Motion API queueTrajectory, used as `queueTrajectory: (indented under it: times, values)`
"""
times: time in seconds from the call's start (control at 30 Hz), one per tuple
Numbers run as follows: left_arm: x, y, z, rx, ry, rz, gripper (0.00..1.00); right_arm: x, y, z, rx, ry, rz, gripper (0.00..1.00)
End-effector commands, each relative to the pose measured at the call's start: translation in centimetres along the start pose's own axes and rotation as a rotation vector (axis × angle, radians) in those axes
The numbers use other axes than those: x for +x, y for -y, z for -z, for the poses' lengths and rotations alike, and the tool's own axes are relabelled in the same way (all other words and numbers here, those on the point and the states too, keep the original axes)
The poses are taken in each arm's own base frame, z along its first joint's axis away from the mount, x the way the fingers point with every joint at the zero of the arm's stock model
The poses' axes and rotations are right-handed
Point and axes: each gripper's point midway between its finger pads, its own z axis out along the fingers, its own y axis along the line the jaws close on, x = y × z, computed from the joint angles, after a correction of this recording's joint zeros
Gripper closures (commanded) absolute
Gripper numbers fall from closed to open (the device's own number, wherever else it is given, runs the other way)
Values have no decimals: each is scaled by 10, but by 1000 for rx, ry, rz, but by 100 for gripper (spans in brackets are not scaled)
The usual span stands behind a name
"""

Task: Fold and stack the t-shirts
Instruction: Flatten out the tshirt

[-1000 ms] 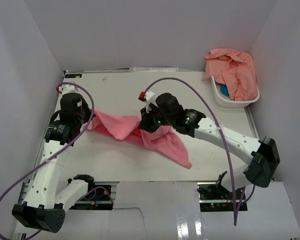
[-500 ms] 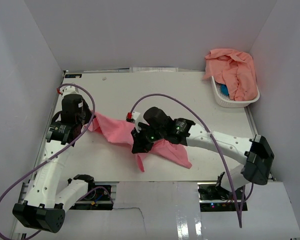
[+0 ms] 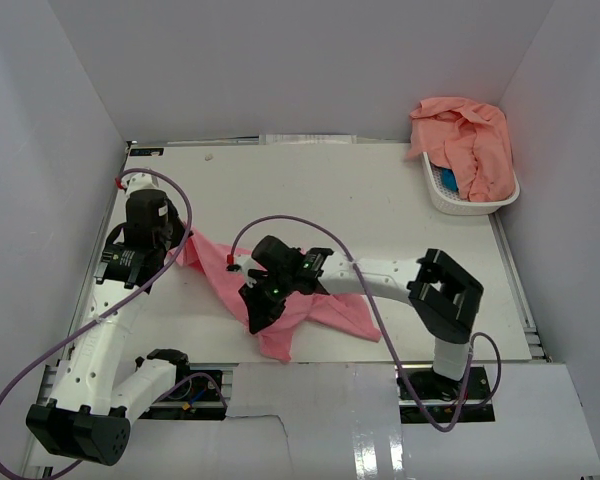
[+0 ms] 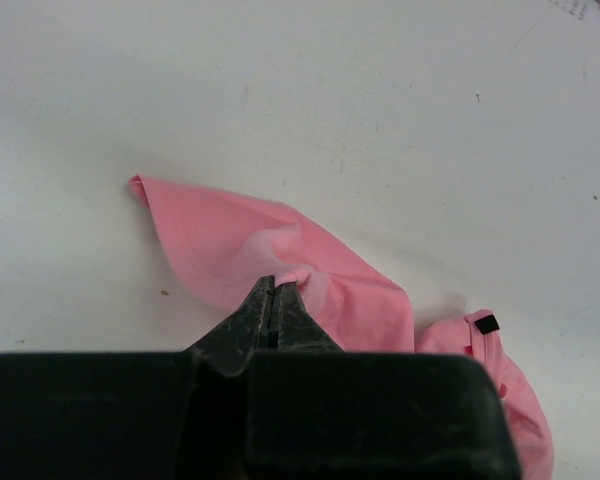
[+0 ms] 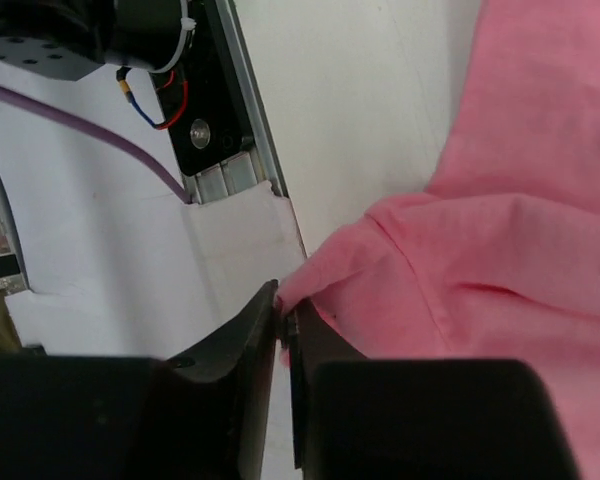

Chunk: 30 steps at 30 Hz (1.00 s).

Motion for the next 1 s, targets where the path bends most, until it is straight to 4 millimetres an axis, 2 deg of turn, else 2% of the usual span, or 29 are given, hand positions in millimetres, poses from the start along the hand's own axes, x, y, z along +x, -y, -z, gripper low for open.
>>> queueTrajectory:
  times: [0.0, 0.03, 0.07, 0.13, 0.17, 0.2, 0.27, 0.3, 0.33, 0.37, 0.4, 0.43, 0.53, 0.6, 0.67, 0.77, 0.83, 0.9, 0.97]
  values:
    - [-8, -4, 1, -18, 41, 0, 100, -30, -31, -11, -123, 42, 66, 79]
    - [-8, -5, 0, -21, 41, -1, 100, -30, -34, -11, -140, 44, 63, 69]
    - [-8, -5, 0, -24, 42, -2, 100, -36, -40, -7, -153, 77, 82, 50]
    - [-6, -7, -1, -30, 37, -3, 100, -27, -33, -4, -116, 83, 62, 38]
    - [-5, -6, -1, -28, 36, -3, 100, -30, -38, 7, -104, 110, 73, 33]
    - [-5, -6, -1, -24, 36, -2, 100, -17, -29, 8, -63, 101, 52, 33]
    - [-4, -6, -2, -24, 34, 0, 100, -14, -33, 26, -27, 140, 58, 32]
    - [-3, -5, -3, -22, 33, 0, 100, -10, -25, 30, 28, 151, 51, 32]
    - [-3, -5, -4, -21, 31, -1, 100, 8, -20, 29, 57, 130, 42, 30]
    - [-2, -5, -5, -22, 30, 0, 100, 10, -23, 37, 76, 152, 55, 29]
    - [-1, -5, -5, -17, 29, 1, 100, 17, -17, 38, 124, 154, 54, 29]
    - [0, -5, -5, -16, 28, 1, 100, 34, -17, 34, 141, 124, 64, 30]
    - [2, -5, -8, -18, 21, -2, 100, 58, -9, 26, 229, 70, 77, 31]
    - [3, -5, -10, -22, 16, -2, 100, 69, 4, 17, 315, 36, 72, 34]
    - [4, -5, -11, -22, 15, -4, 100, 81, 6, 5, 347, -16, 73, 35]
    - [3, -6, -11, -23, 18, -4, 100, 82, 7, -8, 370, -34, 77, 37]
    - [3, -6, -10, -22, 21, -8, 100, 82, 4, -13, 369, -38, 78, 38]
    - [3, -6, -10, -23, 22, -8, 100, 77, 10, -14, 427, -30, 86, 39]
    - [3, -6, -9, -22, 23, -9, 100, 80, 11, -18, 448, -52, 94, 39]
